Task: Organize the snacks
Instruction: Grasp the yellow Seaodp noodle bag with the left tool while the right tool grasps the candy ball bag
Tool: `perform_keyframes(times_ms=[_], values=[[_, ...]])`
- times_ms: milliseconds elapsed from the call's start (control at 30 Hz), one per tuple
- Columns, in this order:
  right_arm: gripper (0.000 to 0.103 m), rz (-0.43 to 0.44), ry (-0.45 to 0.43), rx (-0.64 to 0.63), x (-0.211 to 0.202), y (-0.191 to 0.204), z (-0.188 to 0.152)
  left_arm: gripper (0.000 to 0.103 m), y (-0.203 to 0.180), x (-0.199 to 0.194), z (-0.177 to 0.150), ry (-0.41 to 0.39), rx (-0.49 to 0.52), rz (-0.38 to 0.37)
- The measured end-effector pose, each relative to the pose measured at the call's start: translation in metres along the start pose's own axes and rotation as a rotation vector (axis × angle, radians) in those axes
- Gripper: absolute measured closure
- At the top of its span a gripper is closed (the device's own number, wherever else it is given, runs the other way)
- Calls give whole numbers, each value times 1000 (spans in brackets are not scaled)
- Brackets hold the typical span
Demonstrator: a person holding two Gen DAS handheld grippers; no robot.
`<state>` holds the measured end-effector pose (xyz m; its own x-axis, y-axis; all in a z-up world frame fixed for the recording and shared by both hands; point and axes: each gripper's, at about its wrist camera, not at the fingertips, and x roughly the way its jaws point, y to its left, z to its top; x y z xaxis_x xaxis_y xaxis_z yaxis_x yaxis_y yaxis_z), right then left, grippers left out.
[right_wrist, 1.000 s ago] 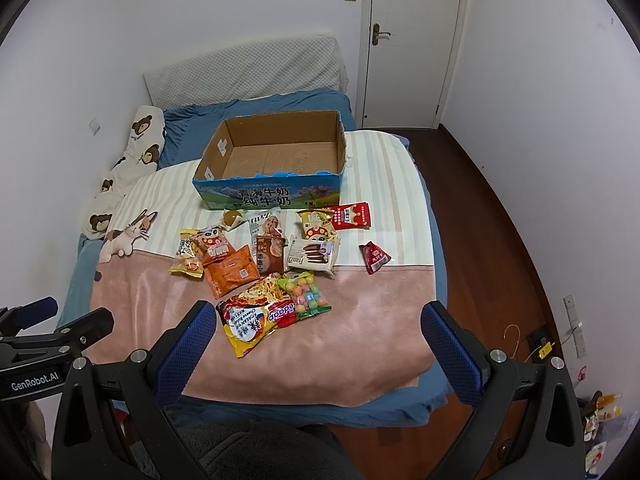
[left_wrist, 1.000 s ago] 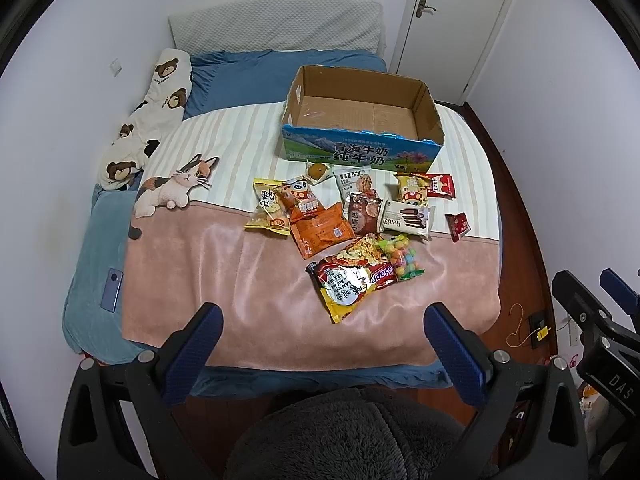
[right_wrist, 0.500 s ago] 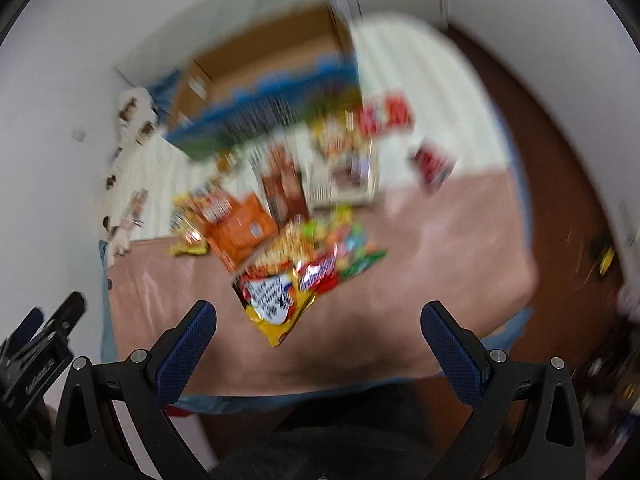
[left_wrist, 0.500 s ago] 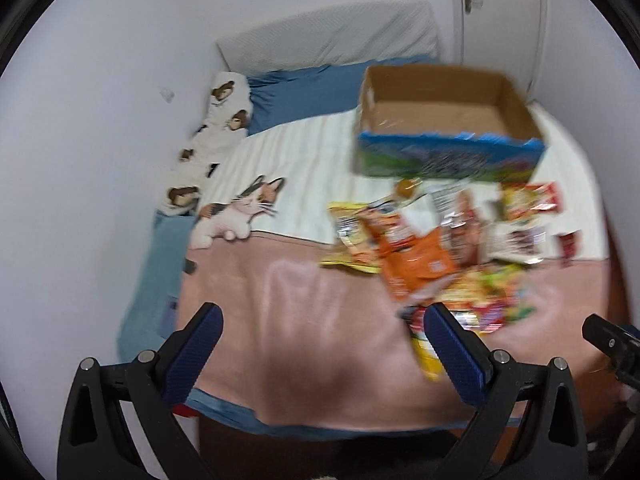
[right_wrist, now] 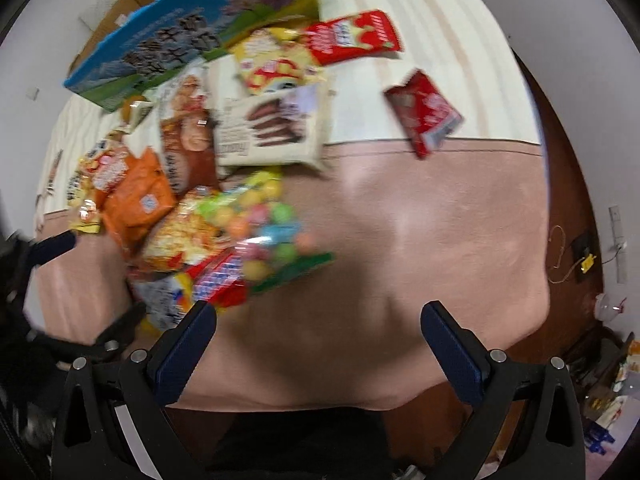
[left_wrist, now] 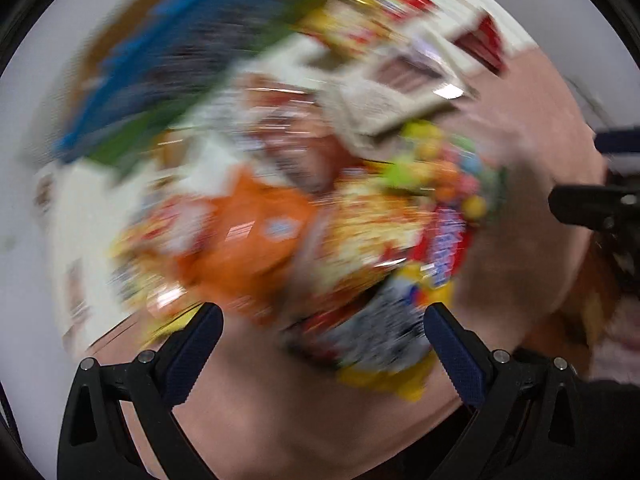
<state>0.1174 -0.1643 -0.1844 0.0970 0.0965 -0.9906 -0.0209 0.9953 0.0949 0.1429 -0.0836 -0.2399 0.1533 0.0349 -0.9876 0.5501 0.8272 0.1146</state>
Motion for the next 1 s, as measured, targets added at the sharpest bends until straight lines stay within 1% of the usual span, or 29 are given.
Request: perform_keyframes(times_ms=[100,133,167,200,267,300,333,367,433,500,567,633,700,767,833,867,900,933,967,1000], values=[[0,-6,18,16,3,-20,2,0,-14,26,21,67,73,-103],[0,-10,20,19,4,-25,3,0,-19,35,26,98,97,-127],[0,-10,19,20,4,-30,3,0,-23,43,30,115,117,-132],[0,-5,20,18,4,-34,4,0,-27,47,33,110,135,-112],[0,6,19,2,3,-36,7,5,-29,48,38,79,141,-76],[0,9,16,-7,2,-36,9,15,-23,45,40,61,99,-71],[0,16,9,-26,2,-34,12,21,-17,42,41,55,57,-84],[1,23,4,-39,1,-33,15,22,-9,38,39,55,8,-106],[3,39,-6,-77,3,-24,25,28,8,33,31,58,-113,-130],[7,58,0,-111,10,-14,35,29,24,31,16,85,-240,-112],[13,80,23,-141,22,-1,45,29,39,31,-4,117,-393,-89],[15,86,48,-175,39,16,53,29,53,32,-24,154,-546,-61],[18,110,89,-181,57,29,59,29,67,32,-43,152,-676,-58],[19,128,127,-170,73,40,61,27,80,33,-49,151,-730,-74],[19,132,142,-123,85,48,61,24,87,33,-51,139,-727,-80],[24,112,144,-114,88,51,61,23,89,34,-52,140,-705,-77],[28,78,142,-110,90,53,60,21,88,36,-68,145,-676,-74],[35,42,138,-112,90,54,58,20,82,42,-71,146,-631,-64],[49,39,137,-113,89,54,56,19,78,48,-69,152,-595,-55],[51,46,146,-111,88,52,53,19,78,50,-69,156,-577,-58]])
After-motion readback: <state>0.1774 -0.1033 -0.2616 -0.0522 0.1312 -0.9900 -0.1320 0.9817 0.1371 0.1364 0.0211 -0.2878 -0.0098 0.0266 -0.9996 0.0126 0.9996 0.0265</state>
